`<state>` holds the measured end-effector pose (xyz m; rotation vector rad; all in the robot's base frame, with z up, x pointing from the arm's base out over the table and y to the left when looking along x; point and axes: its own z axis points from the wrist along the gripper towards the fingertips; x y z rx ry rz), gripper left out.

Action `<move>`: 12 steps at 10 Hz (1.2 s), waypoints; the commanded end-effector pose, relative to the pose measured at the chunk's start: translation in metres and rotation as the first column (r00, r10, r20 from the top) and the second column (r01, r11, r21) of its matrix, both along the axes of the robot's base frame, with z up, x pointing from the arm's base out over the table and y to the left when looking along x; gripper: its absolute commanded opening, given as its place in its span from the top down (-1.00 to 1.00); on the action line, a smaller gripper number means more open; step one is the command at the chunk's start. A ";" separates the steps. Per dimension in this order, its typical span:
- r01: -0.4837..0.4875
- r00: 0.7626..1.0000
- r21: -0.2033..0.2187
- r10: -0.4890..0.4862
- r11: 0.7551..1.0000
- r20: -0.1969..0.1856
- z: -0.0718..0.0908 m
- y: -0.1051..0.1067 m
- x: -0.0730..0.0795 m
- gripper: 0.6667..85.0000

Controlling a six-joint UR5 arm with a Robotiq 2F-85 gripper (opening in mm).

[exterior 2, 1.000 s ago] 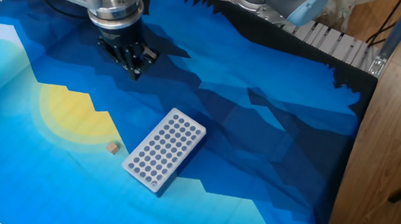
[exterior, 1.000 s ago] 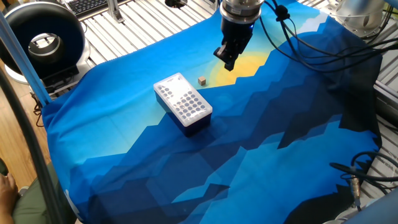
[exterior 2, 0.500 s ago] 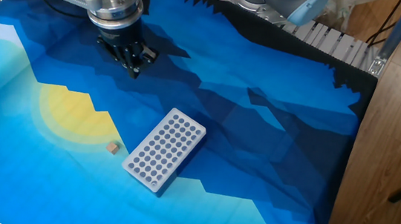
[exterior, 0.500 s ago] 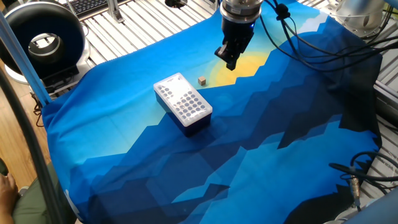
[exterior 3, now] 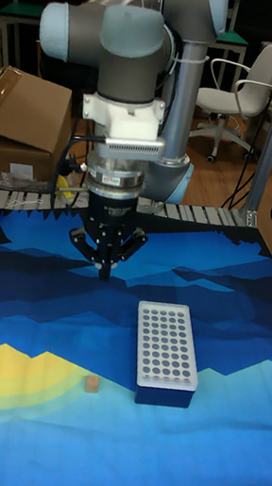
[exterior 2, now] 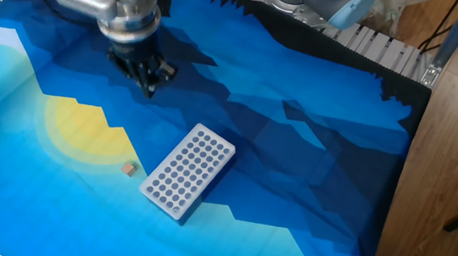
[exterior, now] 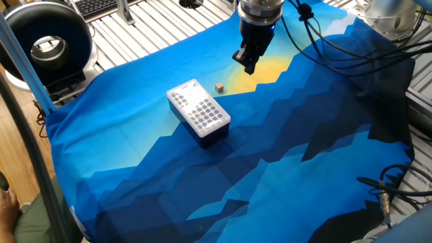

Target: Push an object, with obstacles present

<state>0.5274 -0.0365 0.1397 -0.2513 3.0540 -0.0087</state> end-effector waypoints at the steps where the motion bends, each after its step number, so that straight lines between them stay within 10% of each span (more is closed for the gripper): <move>1: -0.028 0.999 0.009 0.027 1.000 0.036 -0.025 0.010 0.034 0.99; 3: -0.025 0.999 0.023 0.023 0.999 0.047 -0.036 0.018 0.043 0.99; 6: 0.047 0.995 0.082 -0.039 0.995 -0.090 -0.037 0.032 0.008 0.99; 10: 0.092 0.996 -0.024 -0.092 0.995 -0.004 -0.038 0.003 0.029 0.99; 12: 0.042 0.998 0.010 -0.041 0.999 -0.036 -0.059 0.007 0.049 0.99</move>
